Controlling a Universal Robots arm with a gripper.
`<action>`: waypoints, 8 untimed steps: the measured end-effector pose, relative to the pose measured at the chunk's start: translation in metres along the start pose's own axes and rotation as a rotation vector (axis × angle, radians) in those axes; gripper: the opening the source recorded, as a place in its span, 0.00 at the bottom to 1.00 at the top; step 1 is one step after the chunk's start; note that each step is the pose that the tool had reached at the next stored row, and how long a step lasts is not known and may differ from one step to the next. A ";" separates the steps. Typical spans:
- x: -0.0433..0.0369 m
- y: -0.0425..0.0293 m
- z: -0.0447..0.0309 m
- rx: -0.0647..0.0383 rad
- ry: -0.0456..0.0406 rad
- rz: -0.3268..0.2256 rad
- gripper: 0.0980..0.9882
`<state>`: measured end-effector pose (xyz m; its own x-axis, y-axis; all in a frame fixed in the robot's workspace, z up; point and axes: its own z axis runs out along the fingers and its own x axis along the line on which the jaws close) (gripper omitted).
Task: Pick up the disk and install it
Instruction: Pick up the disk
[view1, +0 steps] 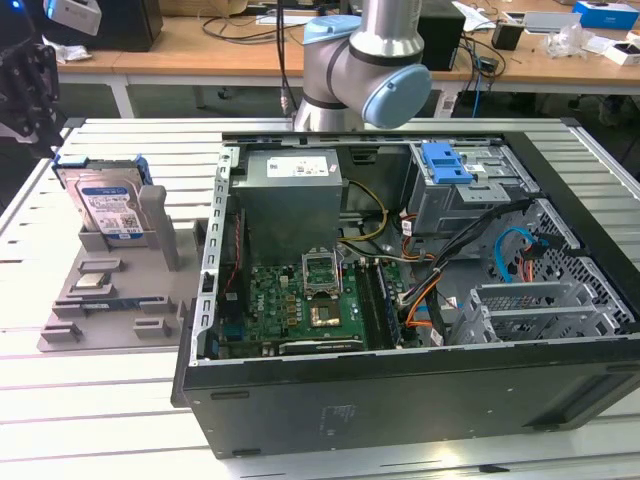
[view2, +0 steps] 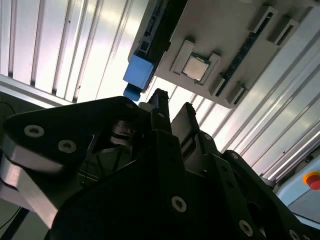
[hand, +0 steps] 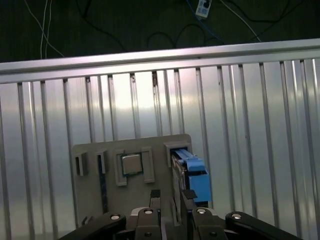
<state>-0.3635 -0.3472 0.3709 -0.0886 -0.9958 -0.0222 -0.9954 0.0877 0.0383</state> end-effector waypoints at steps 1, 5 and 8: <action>-0.0010 -0.0002 0.0003 0.000 0.0002 -0.001 0.23; -0.0034 -0.0015 0.0022 0.000 0.0004 -0.002 0.23; -0.0050 -0.0020 0.0058 0.000 0.0020 -0.003 0.23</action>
<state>-0.3613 -0.3423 0.3652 -0.0854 -0.9961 -0.0203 -0.9957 0.0846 0.0379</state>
